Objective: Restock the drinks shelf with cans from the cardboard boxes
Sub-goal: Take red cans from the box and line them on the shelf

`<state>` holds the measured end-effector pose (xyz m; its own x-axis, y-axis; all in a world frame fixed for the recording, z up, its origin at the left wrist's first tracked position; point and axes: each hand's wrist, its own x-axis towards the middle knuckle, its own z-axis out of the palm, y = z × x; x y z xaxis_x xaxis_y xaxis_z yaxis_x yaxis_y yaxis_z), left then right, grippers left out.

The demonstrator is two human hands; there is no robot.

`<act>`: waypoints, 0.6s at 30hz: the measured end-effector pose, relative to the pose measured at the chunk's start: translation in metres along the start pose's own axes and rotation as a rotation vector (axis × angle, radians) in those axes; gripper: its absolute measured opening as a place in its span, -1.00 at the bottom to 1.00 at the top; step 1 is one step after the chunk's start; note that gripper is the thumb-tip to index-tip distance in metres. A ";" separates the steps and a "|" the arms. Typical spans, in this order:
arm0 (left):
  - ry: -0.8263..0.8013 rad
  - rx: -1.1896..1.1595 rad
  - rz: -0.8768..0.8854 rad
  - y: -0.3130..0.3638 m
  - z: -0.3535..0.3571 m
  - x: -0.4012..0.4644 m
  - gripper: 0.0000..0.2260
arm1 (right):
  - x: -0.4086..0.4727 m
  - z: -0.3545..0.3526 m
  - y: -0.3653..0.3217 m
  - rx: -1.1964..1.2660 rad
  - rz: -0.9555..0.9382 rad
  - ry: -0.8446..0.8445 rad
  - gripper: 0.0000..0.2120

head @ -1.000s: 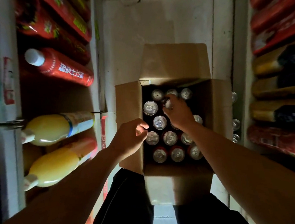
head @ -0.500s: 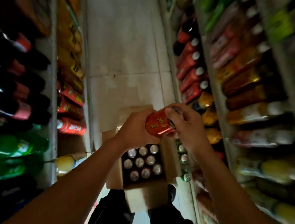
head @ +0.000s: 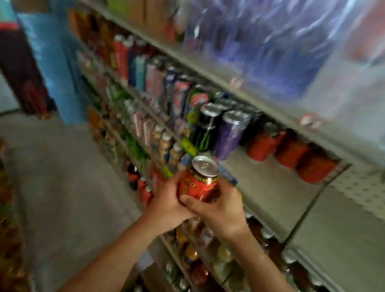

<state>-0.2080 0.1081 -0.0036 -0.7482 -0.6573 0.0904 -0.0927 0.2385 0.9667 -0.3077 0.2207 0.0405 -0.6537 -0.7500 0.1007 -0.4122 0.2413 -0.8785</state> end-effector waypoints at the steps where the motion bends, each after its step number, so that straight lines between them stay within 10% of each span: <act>1: -0.044 0.019 0.037 0.014 0.007 0.010 -0.28 | 0.001 -0.019 -0.005 0.002 -0.017 0.039 -0.58; 14: -0.177 0.107 0.268 0.073 0.119 0.057 -0.55 | 0.012 -0.119 0.051 0.086 0.127 0.336 -0.42; 18: -0.294 0.592 0.325 0.075 0.116 0.073 -0.53 | 0.028 -0.127 0.075 0.032 0.172 0.427 -0.42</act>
<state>-0.3452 0.1610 0.0478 -0.9359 -0.2888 0.2015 -0.1134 0.7890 0.6039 -0.4381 0.2961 0.0370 -0.9168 -0.3777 0.1296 -0.2593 0.3162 -0.9126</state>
